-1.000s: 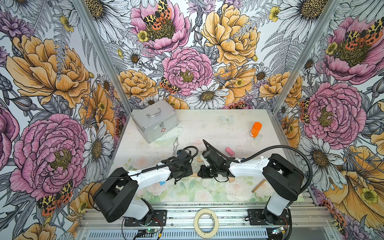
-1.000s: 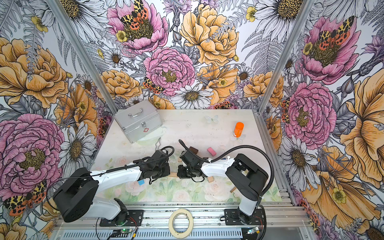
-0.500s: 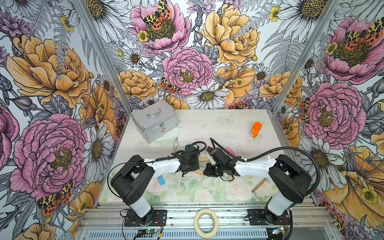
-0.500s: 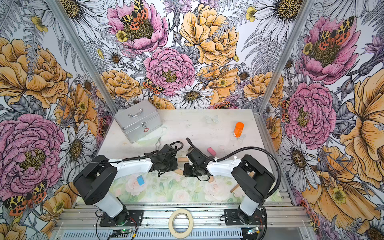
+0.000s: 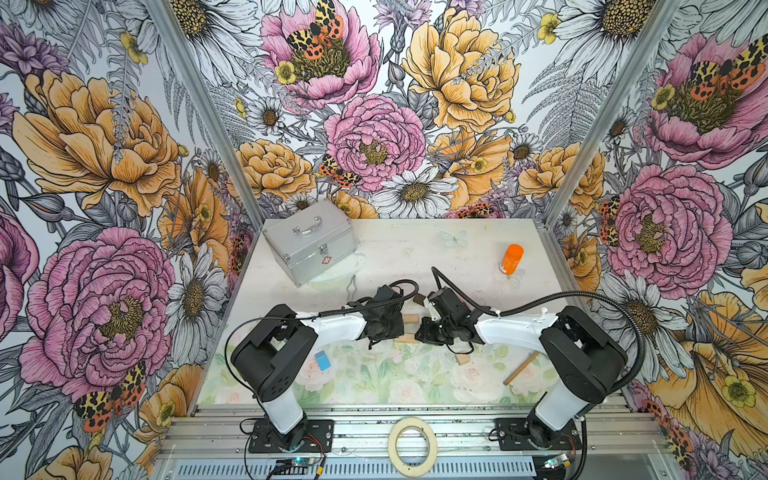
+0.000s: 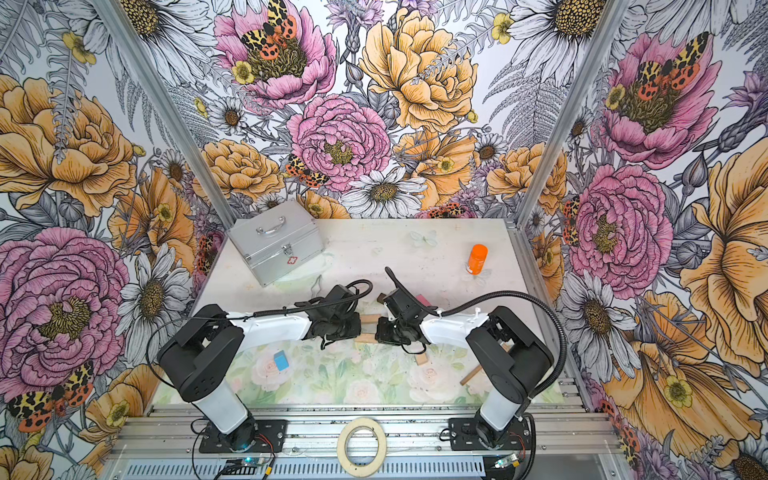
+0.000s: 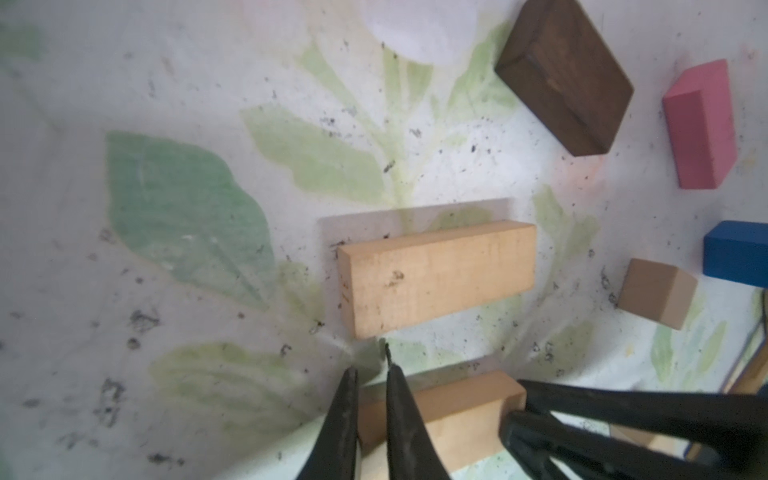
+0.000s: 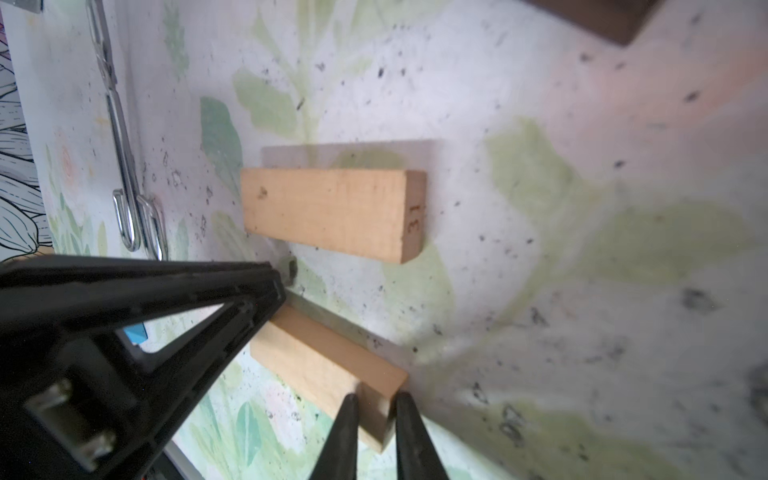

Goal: Build the wood block tower

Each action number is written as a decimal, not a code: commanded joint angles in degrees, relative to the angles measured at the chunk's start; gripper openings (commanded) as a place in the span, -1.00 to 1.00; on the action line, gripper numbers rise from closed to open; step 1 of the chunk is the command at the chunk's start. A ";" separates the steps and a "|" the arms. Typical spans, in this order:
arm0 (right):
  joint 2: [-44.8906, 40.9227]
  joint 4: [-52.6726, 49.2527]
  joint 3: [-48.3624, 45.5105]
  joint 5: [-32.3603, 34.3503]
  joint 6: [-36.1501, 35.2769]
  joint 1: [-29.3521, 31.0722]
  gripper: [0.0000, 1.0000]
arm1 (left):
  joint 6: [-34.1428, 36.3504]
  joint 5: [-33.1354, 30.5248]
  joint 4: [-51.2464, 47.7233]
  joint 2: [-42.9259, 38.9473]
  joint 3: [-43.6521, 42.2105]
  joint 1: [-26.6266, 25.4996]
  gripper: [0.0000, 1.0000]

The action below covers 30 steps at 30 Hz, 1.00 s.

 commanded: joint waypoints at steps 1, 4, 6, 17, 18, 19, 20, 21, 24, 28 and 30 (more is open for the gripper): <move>1.81 5.52 2.96 0.06 -1.82 -0.36 -0.64 | 0.56 8.10 0.19 1.77 -0.41 -2.67 -0.69; 2.23 5.39 3.50 -0.43 -2.00 -0.79 -0.64 | 0.56 7.80 -0.08 1.58 -0.38 -2.55 -0.69; 2.30 5.26 3.60 -0.78 -1.93 -0.78 -0.65 | 0.56 7.67 -0.21 1.43 -0.33 -2.28 -0.69; -1.91 2.94 1.82 1.84 -1.83 -0.84 -0.63 | 1.57 3.61 -3.49 -1.86 0.45 -1.35 -0.69; -2.91 2.23 1.76 2.42 -1.92 -0.87 -0.63 | 1.91 2.90 -4.14 -2.50 0.82 -1.35 -0.69; -3.94 1.29 1.76 2.99 -2.14 -0.81 -0.63 | 2.19 2.14 -4.73 -3.11 1.17 -1.36 -0.69; -5.48 0.31 1.67 3.81 -2.29 -0.79 -0.62 | 2.68 1.14 -5.58 -3.84 1.62 -1.28 -0.69; -7.03 -0.74 1.48 4.57 -2.59 -0.70 -0.62 | 3.03 0.07 -6.44 -4.93 2.12 -1.14 -0.69; -11.30 -3.65 0.27 6.27 -2.77 -0.59 -0.62 | 4.17 -2.35 -8.36 -8.21 3.38 -0.68 -0.68; -15.30 -5.88 -2.62 7.30 -1.60 0.98 -0.84 | 6.53 -4.13 -10.06 -13.28 4.84 0.93 -0.68; -15.55 -6.51 -4.00 7.43 -0.67 2.45 -1.00 | 7.82 -5.35 -11.40 -15.99 5.59 2.07 -0.68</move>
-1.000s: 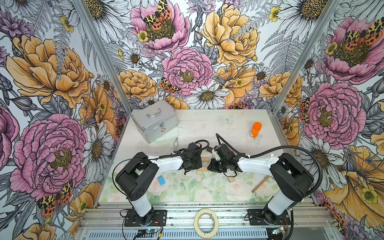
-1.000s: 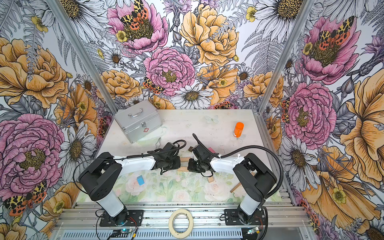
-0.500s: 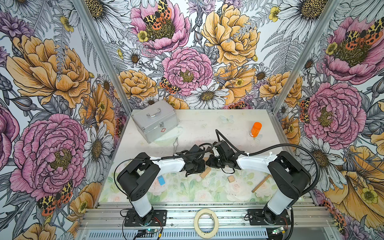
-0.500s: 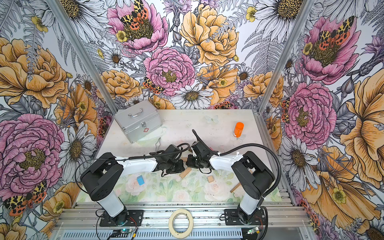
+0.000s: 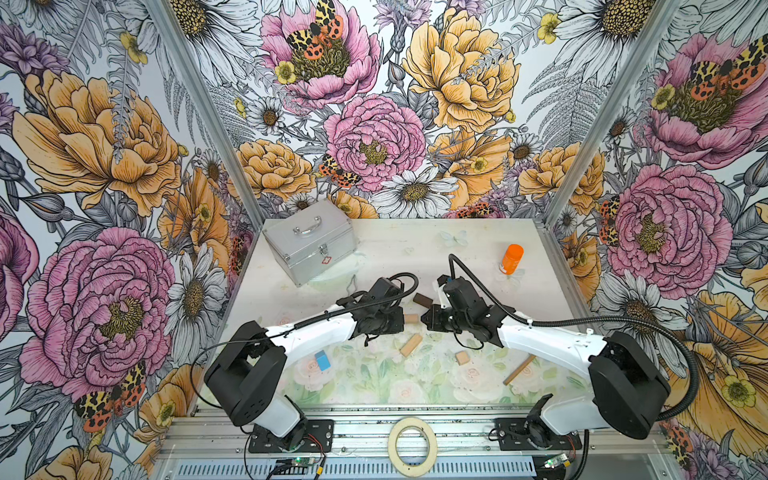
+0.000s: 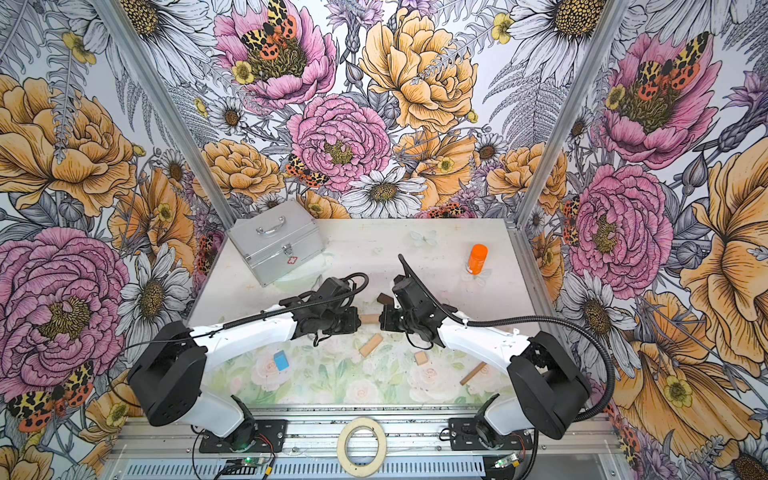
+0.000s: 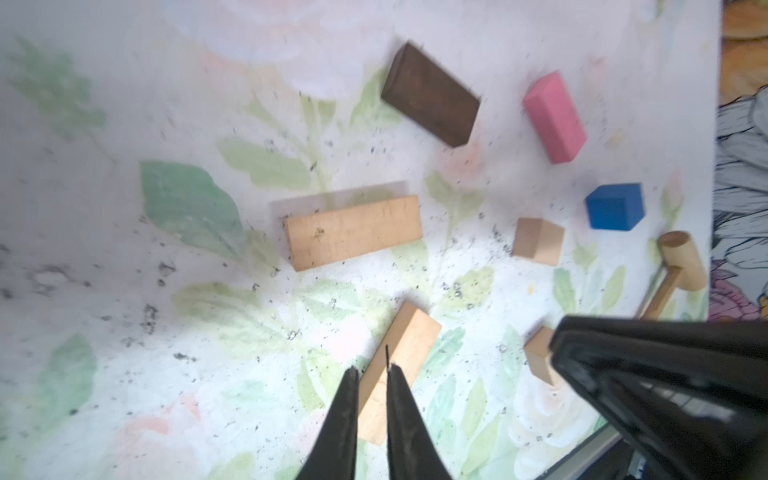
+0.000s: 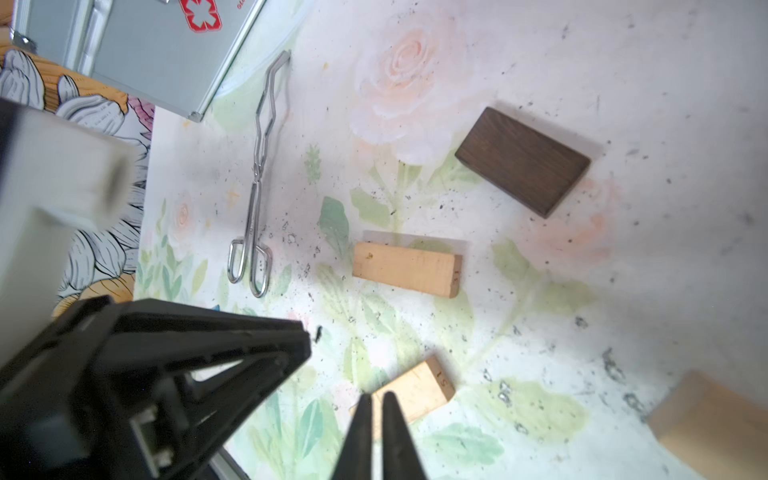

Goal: Build the wood block tower

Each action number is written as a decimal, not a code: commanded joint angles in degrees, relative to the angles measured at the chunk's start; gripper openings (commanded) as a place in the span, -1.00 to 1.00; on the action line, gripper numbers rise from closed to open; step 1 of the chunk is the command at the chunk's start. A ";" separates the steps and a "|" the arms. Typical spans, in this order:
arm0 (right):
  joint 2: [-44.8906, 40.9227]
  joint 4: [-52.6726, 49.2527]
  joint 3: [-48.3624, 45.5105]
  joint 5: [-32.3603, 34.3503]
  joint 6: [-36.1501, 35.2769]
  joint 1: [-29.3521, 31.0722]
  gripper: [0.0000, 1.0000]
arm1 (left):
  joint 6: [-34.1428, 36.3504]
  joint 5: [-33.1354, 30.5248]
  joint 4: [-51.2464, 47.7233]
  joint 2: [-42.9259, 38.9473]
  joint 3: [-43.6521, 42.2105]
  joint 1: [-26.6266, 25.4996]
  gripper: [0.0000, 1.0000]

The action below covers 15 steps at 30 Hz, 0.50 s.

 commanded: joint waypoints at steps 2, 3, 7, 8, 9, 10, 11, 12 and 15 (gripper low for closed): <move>0.45 -3.63 -3.65 1.75 1.75 3.18 -1.00 | 4.32 -4.57 -3.23 -6.15 2.21 2.68 -0.67; 1.01 -3.57 -4.04 1.74 2.28 3.93 -1.00 | 4.68 -4.86 -3.38 -7.27 2.24 3.28 -0.67; 3.77 -3.47 -4.28 2.27 3.73 7.46 -1.00 | 5.85 -6.36 -4.41 -11.65 1.83 5.50 -0.67; 4.54 -3.35 -4.12 2.27 3.86 7.86 -1.00 | 6.06 -7.15 -4.68 -12.68 1.67 6.06 -0.66; 5.37 -3.12 -3.87 2.27 3.99 8.23 -1.00 | 6.21 -7.61 -4.76 -13.64 1.41 6.64 -0.65; 6.27 -2.79 -3.79 2.04 4.03 8.48 -1.00 | 6.16 -7.72 -4.70 -14.32 1.14 7.21 -0.65; 7.30 -2.43 -3.51 1.78 4.06 8.61 -1.00 | 6.14 -7.79 -4.78 -15.18 0.87 7.85 -0.65; 8.32 -2.02 -3.19 1.54 4.02 8.74 -1.00 | 6.14 -7.80 -4.72 -15.80 0.66 8.26 -0.65; 11.66 -0.54 -2.15 0.35 4.03 8.82 -1.00 | 6.14 -7.90 -4.70 -17.08 -0.01 9.18 -0.64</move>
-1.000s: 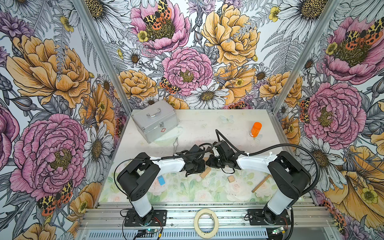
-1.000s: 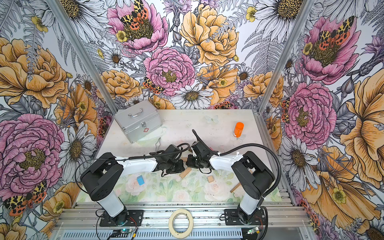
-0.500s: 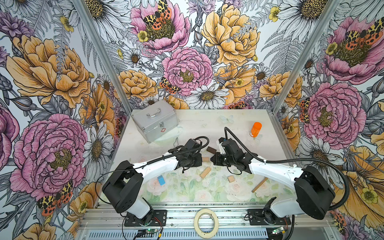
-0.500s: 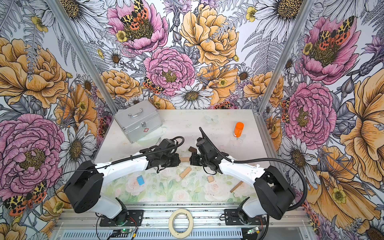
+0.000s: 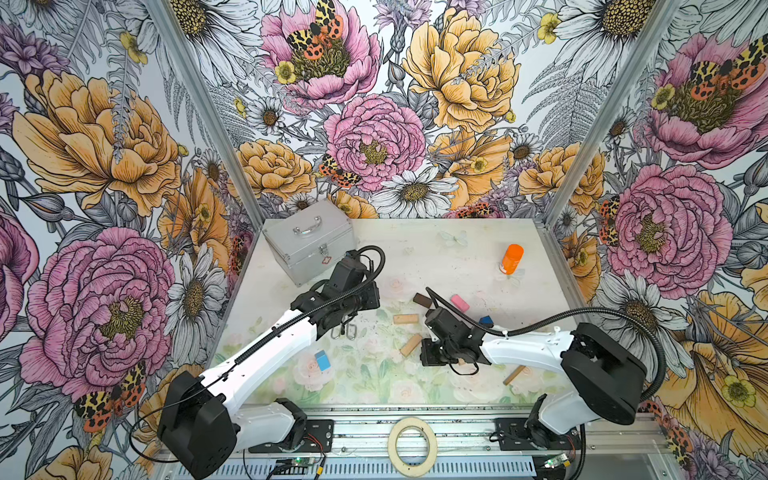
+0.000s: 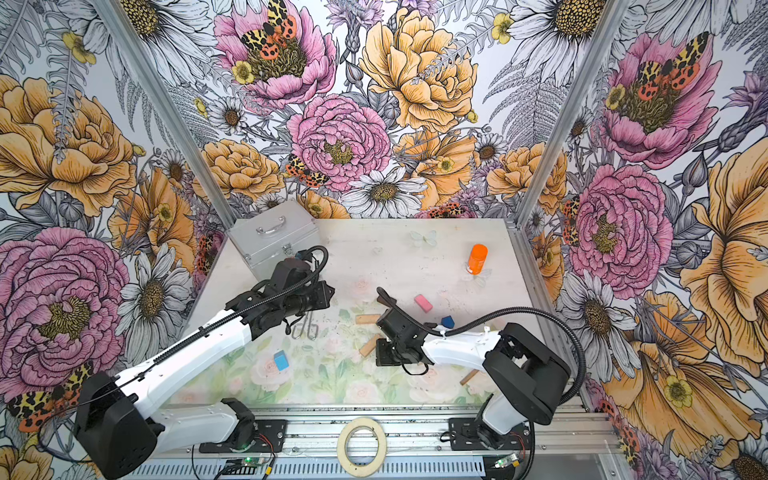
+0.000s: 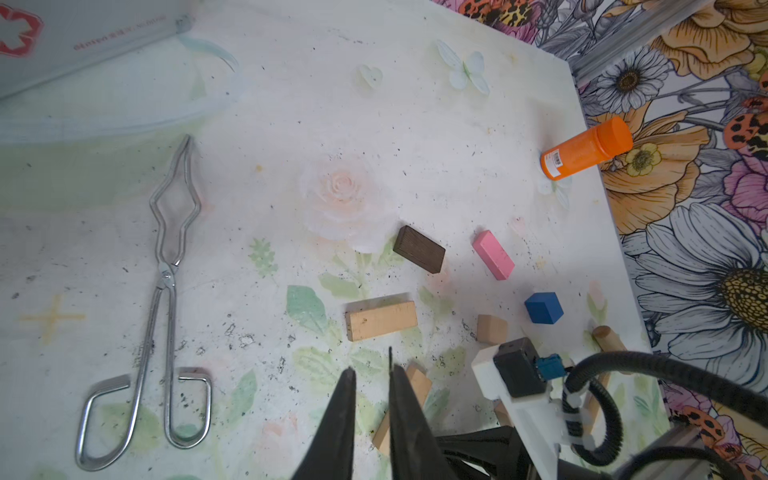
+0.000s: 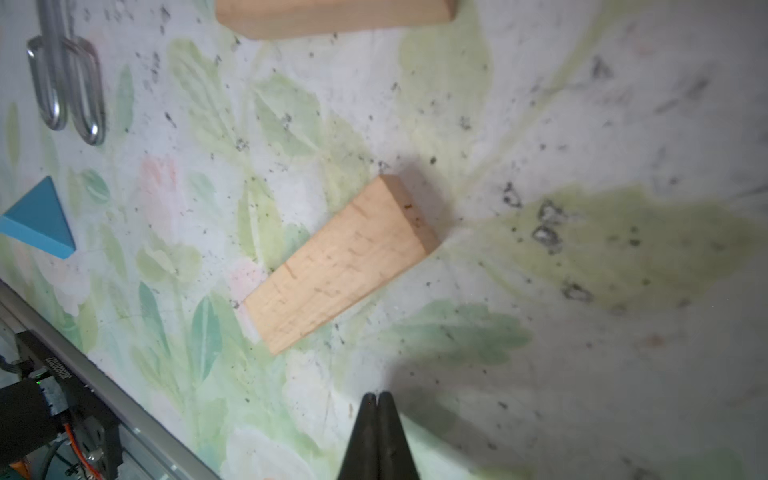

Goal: Build the wood block tower

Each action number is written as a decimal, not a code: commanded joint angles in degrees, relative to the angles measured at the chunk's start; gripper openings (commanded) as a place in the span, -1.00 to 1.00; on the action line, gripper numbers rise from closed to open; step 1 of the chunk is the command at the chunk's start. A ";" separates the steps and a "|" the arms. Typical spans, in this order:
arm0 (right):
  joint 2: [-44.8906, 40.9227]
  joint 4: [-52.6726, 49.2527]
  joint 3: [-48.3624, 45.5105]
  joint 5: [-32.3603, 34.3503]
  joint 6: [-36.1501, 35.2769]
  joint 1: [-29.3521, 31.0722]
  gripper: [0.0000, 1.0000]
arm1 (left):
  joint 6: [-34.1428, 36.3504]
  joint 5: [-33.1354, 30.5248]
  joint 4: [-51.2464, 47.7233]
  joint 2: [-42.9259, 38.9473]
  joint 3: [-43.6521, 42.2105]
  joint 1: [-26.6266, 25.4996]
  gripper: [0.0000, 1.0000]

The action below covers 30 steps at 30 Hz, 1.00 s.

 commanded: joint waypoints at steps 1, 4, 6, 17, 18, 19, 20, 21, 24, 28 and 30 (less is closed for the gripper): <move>3.93 2.30 2.55 -0.20 0.65 0.22 -1.00 | 1.38 -1.89 -0.87 -1.69 -1.37 0.99 -0.64; 6.88 3.85 3.79 -1.16 1.13 0.26 -1.00 | 1.57 -1.73 -0.92 -1.87 -1.38 1.41 -0.64; 8.04 5.01 4.25 -1.94 1.64 0.34 -1.00 | 1.48 -1.40 -0.93 -1.77 -1.39 1.65 -0.64; 9.94 5.69 5.87 -1.01 4.31 0.28 -1.00 | 1.48 -0.06 -0.45 -0.26 -1.52 2.27 -0.64; 10.05 5.74 6.11 -0.90 4.35 0.27 -1.00 | 1.46 0.08 -0.26 -0.06 -1.56 2.31 -0.64; 10.19 5.72 6.37 -0.72 4.31 0.27 -1.00 | 1.39 0.30 -0.23 0.13 -1.64 2.32 -0.64; 10.44 5.73 6.61 -0.60 4.31 0.16 -1.00 | 1.44 0.40 -0.22 0.31 -1.57 2.34 -0.64; 10.61 5.80 6.79 -0.63 4.31 0.10 -1.00 | 1.38 0.56 -0.16 0.50 -1.56 2.32 -0.64; 11.35 6.01 7.45 -0.68 4.15 -0.16 -1.00 | 1.38 0.92 0.00 0.76 -1.65 2.32 -0.65; 11.83 6.02 8.07 -0.37 4.26 -0.62 -1.00 | 1.21 1.39 0.19 1.05 -1.74 2.31 -0.65; 11.81 6.06 8.13 -0.17 4.33 -0.83 -1.00 | 1.12 1.45 0.15 1.10 -1.91 2.23 -0.65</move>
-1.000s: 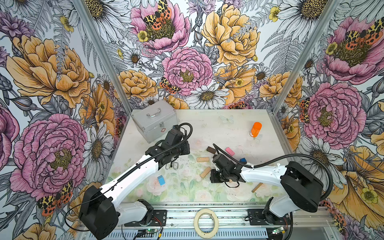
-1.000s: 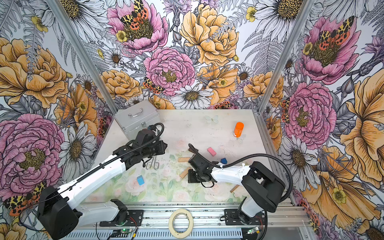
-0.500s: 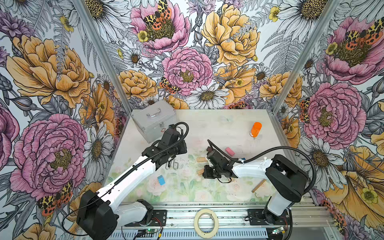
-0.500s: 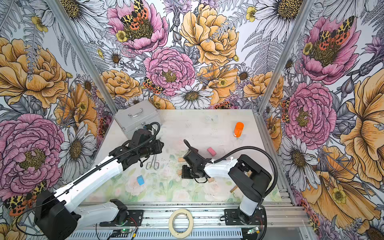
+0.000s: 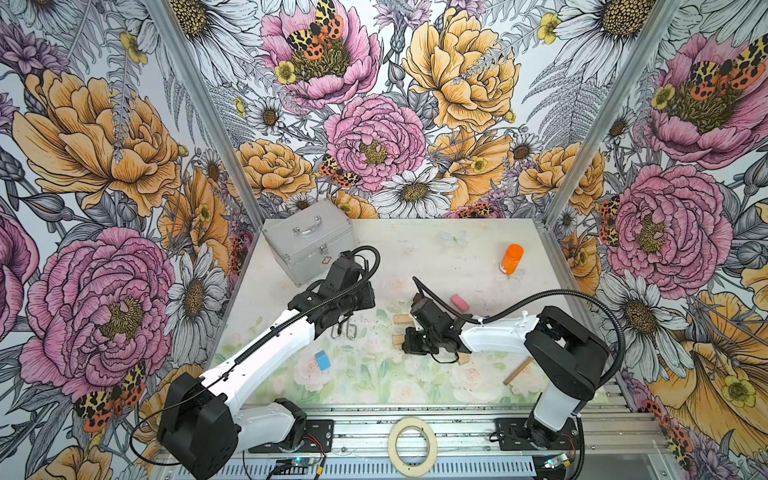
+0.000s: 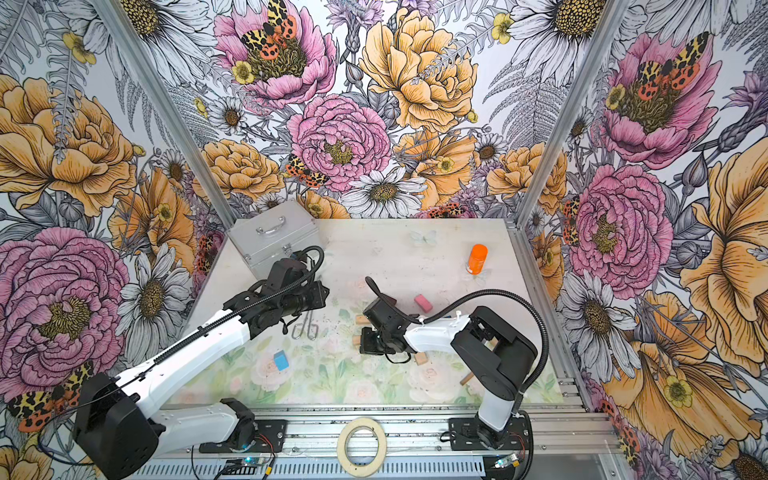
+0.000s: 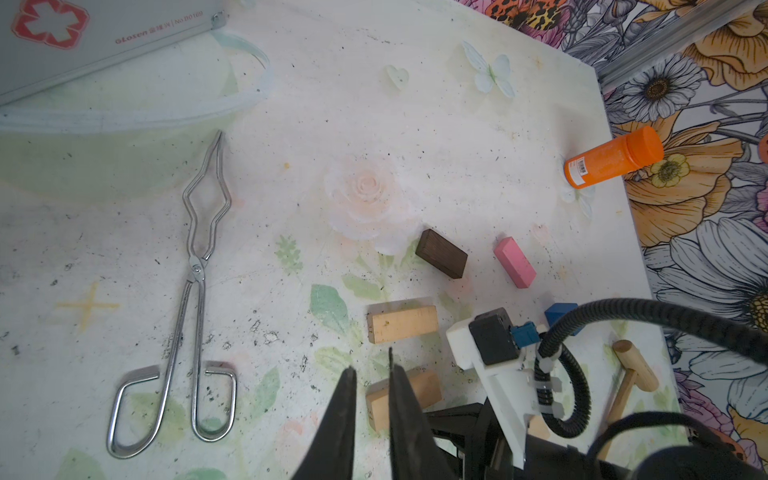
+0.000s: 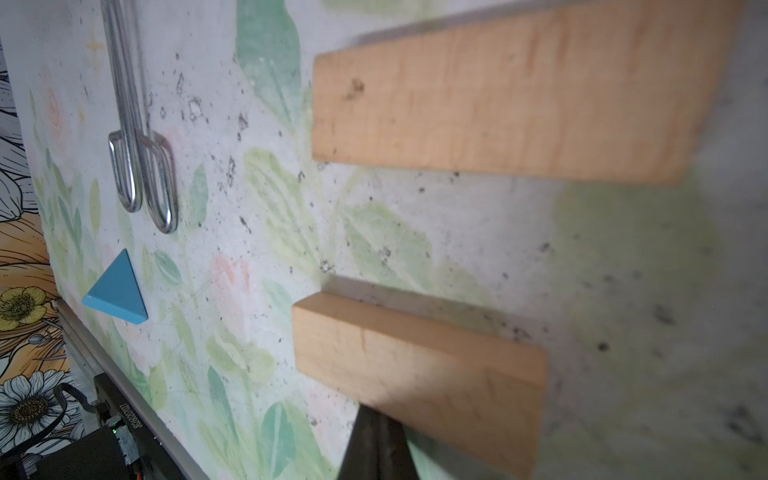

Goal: Build the wood block tower

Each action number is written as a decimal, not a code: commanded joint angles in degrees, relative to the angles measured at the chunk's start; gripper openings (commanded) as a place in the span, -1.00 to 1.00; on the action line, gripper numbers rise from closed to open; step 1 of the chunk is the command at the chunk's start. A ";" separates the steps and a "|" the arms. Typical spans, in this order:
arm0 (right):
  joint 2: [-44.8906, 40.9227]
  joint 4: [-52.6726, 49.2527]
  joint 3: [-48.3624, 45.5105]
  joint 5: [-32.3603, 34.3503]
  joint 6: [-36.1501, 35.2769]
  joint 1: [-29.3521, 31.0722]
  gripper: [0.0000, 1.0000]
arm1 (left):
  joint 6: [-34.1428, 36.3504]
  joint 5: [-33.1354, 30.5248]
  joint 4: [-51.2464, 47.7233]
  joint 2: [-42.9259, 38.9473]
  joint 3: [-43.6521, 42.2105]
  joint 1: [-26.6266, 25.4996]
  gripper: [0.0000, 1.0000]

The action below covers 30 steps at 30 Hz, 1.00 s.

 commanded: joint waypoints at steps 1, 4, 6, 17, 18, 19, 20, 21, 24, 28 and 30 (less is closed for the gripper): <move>1.63 -1.72 0.32 2.52 0.47 -0.65 -1.00 | 0.94 1.17 0.63 0.36 -0.91 0.39 -0.65; 1.62 -1.70 0.32 2.82 0.45 -1.03 -1.00 | 0.85 1.25 0.78 0.59 -1.39 0.35 -0.65; 1.62 -1.72 0.36 3.00 0.30 -1.49 -1.00 | 0.72 1.34 0.73 0.92 -1.73 0.30 -0.65; 2.74 -1.37 1.93 2.29 -0.65 -2.55 -1.00 | 0.09 1.97 1.35 2.02 -2.57 -0.89 -0.65; 2.89 -1.35 2.06 2.22 -0.66 -2.58 -1.00 | 0.00 1.96 1.33 2.06 -2.77 -1.08 -0.65; 3.02 -1.37 2.25 2.20 -0.74 -2.63 -1.00 | -0.06 2.08 1.33 2.08 -3.10 -1.26 -0.65; 3.08 -1.34 2.33 2.22 -0.81 -2.71 -1.00 | -0.18 2.06 1.33 2.02 -3.55 -1.50 -0.65; 3.11 -1.36 2.41 2.22 -0.76 -2.83 -1.00 | -0.29 2.16 1.34 2.07 -4.08 -1.76 -0.65; 2.78 -1.37 2.39 2.28 -0.76 -2.95 -1.00 | -1.12 1.96 1.24 1.84 -6.02 -2.63 -0.65; 0.55 -1.44 2.07 1.78 -1.08 -2.88 -1.00 | -2.93 1.95 0.44 2.58 -8.43 -4.51 -0.71; -1.51 -1.52 1.59 1.60 -1.11 -2.95 -1.00 | -3.81 2.11 0.05 3.18 -9.48 -5.91 -0.74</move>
